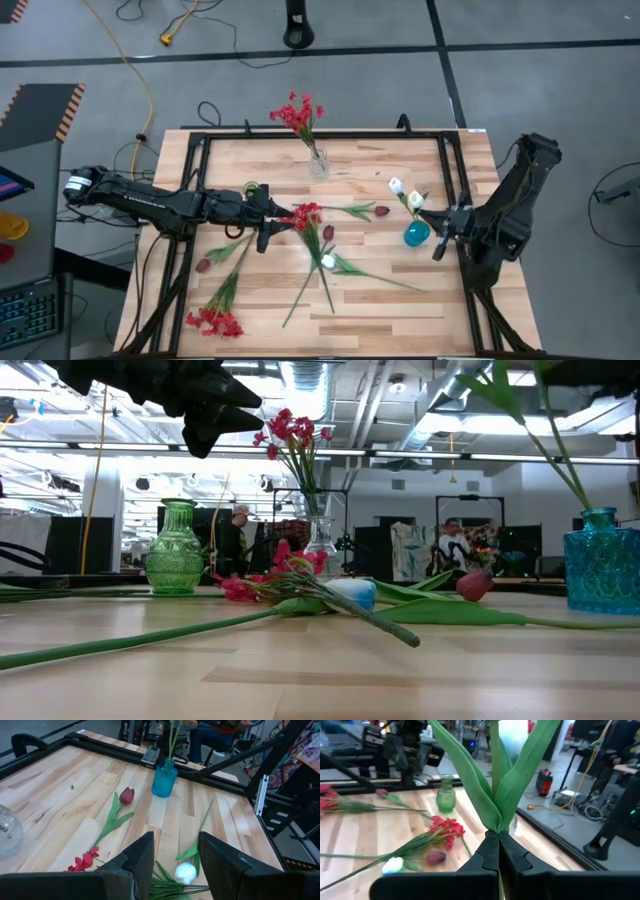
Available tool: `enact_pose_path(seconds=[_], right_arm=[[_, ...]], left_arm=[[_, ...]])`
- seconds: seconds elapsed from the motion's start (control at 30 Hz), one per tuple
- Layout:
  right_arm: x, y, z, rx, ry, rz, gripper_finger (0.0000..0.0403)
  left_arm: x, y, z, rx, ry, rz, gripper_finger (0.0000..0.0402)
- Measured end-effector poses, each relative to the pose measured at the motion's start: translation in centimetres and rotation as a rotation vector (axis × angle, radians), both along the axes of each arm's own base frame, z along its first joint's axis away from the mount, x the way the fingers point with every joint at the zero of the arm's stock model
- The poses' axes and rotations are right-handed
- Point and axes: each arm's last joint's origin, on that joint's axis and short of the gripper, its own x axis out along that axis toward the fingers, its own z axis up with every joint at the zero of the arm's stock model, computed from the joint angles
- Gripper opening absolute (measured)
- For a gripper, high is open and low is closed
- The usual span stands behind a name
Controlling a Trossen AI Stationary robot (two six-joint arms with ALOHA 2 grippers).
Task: Sort flowers into vase by color
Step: Put the top white tulip into the blue vase
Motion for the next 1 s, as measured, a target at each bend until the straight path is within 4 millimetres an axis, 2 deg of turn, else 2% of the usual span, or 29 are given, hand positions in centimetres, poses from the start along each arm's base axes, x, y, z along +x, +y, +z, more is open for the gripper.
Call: enact_pose_path(seconds=[0.23,0.4,0.7,1.0], right_arm=[[0.2,0.3,-2.9,0.007,-0.019,-0.027,0.0024],[0.3,0.5,-4.2,0.006,-0.014,-0.035,0.0024],[0.5,0.8,-4.8,0.051,0.086,-0.026,0.0028],[0.5,0.8,-4.8,0.060,0.093,-0.025,0.0032]], left_arm=[[0.0,0.0,0.0,-0.003,0.000,0.001,0.0141],[0.0,0.0,0.0,-0.004,0.000,0.001,0.0141],[0.0,0.0,0.0,-0.012,-0.001,0.003,0.0141],[0.0,0.0,0.0,-0.012,0.000,0.003,0.0141]])
